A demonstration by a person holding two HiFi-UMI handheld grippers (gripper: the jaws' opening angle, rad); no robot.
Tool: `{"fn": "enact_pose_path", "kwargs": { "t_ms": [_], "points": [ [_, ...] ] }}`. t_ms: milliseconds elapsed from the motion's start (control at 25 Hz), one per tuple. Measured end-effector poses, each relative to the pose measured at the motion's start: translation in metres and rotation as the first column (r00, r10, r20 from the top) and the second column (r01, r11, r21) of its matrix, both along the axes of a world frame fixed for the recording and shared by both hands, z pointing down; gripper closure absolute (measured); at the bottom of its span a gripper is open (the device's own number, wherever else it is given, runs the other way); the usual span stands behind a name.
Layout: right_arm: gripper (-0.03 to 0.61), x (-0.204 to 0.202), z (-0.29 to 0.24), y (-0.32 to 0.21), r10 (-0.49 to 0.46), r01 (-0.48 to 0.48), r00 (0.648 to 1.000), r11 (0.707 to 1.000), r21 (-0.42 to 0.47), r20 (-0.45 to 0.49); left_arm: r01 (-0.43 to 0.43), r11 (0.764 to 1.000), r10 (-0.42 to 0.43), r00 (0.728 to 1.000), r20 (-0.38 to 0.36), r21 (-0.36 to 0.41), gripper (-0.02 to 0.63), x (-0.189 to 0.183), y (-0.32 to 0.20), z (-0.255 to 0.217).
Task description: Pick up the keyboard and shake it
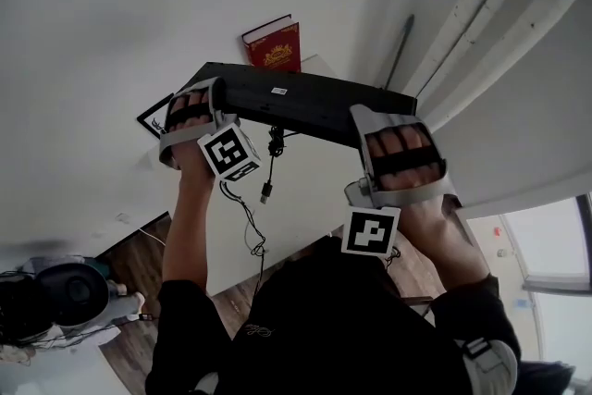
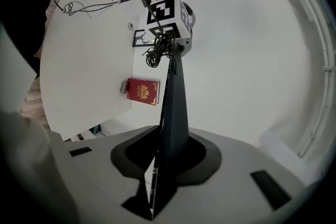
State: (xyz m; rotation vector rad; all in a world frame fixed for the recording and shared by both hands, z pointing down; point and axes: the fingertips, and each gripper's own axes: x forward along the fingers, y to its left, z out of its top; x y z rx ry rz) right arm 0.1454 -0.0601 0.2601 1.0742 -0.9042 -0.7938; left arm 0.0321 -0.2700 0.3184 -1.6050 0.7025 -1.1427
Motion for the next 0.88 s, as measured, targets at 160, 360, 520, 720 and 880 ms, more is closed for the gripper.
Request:
{"fn": "enact_pose_path", "kwargs": {
  "t_ms": [160,360,520,720,880],
  "points": [
    [0.476,0.012,0.000,0.001,0.001,-0.002,0.999,1.000,0.023,0.043,0.006,0.999,-0.006,1.000,0.013,0.031,0.541,0.006,0.002,-0.010],
    [0.482,0.029,0.017,-0.016,0.005,-0.006,0.995,1.000,0.009,0.104,0.038,0.997,-0.042,0.998,0.055,0.070,0.543,-0.005,0.005,-0.011],
    [0.482,0.048,0.047,-0.030,0.021,-0.022,0.992,1.000,0.010,0.123,0.075,0.992,-0.085,0.992,0.094,0.106,0.541,-0.014,0.020,0.004],
    [0.483,0.081,0.067,-0.096,0.044,-0.042,0.998,0.999,-0.032,0.055,0.092,0.991,-0.107,0.982,0.156,0.101,0.541,-0.025,0.015,0.000],
    [0.483,0.094,0.088,-0.142,0.045,-0.038,0.996,0.996,-0.086,0.082,0.115,0.990,-0.130,0.973,0.189,0.086,0.540,-0.028,0.019,0.000]
  ]
}}
